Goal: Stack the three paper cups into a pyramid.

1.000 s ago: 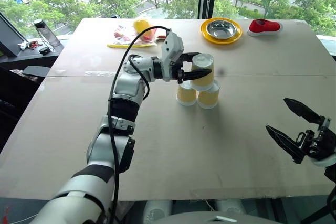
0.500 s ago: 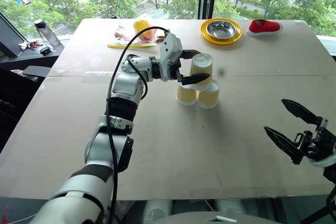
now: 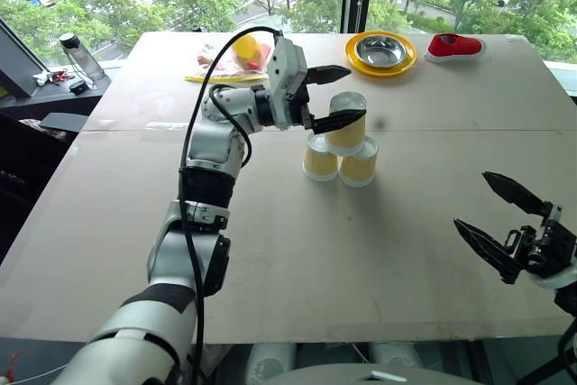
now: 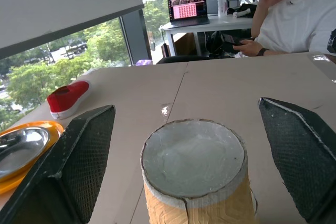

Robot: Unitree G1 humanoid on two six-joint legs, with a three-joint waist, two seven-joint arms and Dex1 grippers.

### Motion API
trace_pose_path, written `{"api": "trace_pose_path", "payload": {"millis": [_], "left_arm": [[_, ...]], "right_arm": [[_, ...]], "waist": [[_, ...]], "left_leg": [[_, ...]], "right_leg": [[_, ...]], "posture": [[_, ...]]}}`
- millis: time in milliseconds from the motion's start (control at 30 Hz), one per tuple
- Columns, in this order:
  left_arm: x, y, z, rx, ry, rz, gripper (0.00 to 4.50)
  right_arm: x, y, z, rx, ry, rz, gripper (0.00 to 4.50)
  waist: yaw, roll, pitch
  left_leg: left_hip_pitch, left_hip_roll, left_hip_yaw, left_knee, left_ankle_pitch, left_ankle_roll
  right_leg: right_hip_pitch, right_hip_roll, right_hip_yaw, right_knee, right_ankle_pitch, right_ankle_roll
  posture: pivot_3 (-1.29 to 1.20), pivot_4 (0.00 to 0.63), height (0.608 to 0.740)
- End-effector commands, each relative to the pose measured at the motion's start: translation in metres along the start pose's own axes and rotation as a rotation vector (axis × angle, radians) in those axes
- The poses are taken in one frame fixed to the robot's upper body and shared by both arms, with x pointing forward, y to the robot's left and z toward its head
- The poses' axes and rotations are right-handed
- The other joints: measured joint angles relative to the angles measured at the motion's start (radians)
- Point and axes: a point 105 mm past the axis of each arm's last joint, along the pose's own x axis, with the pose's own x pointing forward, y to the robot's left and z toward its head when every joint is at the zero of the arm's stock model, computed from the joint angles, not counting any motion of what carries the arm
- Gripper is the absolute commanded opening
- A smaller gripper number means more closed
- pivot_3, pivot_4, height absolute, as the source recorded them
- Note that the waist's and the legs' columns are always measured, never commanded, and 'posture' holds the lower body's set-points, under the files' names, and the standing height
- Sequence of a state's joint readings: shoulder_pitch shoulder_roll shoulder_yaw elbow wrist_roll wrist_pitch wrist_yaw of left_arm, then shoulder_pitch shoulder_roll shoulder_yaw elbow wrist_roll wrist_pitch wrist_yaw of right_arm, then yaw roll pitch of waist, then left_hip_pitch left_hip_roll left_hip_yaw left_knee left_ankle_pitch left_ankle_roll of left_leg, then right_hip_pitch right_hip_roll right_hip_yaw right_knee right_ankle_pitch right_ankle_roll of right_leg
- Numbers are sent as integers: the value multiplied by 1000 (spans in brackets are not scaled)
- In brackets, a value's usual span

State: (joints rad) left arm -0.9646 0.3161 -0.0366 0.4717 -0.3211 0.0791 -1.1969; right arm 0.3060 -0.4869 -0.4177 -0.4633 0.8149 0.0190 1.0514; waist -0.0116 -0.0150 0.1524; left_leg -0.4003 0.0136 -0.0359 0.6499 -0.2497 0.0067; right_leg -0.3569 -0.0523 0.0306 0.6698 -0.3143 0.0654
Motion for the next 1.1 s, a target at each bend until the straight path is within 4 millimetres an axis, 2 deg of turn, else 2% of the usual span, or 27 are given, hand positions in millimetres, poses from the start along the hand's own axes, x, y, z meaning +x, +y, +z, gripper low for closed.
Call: {"api": "trace_pose_path", "payload": {"millis": [33,133,233,333,400,633,733,833,967,1100], "left_arm": [[0,2,32,74,-97,4,4477],[-3,6,50,77,-162,39,4477],[-14,8,72,48,-250,85,4477],[-34,-3,74,10,-219,85,4477],[-53,-16,63,-37,-141,84,4477],[-134,-54,-2,-179,191,270,4477],[-159,-69,-28,-220,298,366,4477],[-174,-83,-48,-247,355,454,4477],[-186,-113,-93,-299,453,551,4477],[-190,-123,-111,-279,507,602,4477]], "right_arm": [[1,2,5,-25,-23,18,4500],[2,2,4,-18,-21,27,4500],[3,3,0,-7,-17,33,4500],[1,1,-9,14,-10,32,4500],[-3,-2,-17,36,2,30,4500],[-18,-24,-54,60,132,1,4500],[-25,-32,-69,55,199,-14,4500],[-33,-36,-81,63,251,-22,4500],[-41,-39,-97,63,344,-26,4500],[-43,-45,-100,46,357,-38,4500]], "waist": [[0,0,0],[-1,0,0],[-1,0,0],[-7,1,0],[-11,2,-1],[-14,3,-1],[-4,3,-1],[3,3,-1],[8,5,-2],[0,4,-2]], "left_leg": [[0,0,0,0,0,0],[0,0,0,0,0,0],[0,0,0,0,0,0],[0,1,0,0,0,0],[2,1,2,-1,0,0],[4,7,3,0,0,0],[5,7,4,0,0,0],[5,7,5,-1,0,0],[4,7,3,-1,0,0],[8,6,6,-2,-1,1]], "right_leg": [[0,0,0,0,0,0],[0,0,0,0,0,0],[0,0,0,0,0,0],[0,0,1,0,0,0],[0,0,3,1,0,0],[0,1,5,3,0,0],[0,1,7,3,0,0],[0,0,7,3,0,-1],[0,0,6,2,0,-1],[2,0,9,1,0,-1]], "posture": [[0,150,740],[0,150,740],[0,150,740],[0,150,740],[0,150,740],[0,150,740],[0,150,740],[0,150,740],[0,150,740],[0,150,740]]}}
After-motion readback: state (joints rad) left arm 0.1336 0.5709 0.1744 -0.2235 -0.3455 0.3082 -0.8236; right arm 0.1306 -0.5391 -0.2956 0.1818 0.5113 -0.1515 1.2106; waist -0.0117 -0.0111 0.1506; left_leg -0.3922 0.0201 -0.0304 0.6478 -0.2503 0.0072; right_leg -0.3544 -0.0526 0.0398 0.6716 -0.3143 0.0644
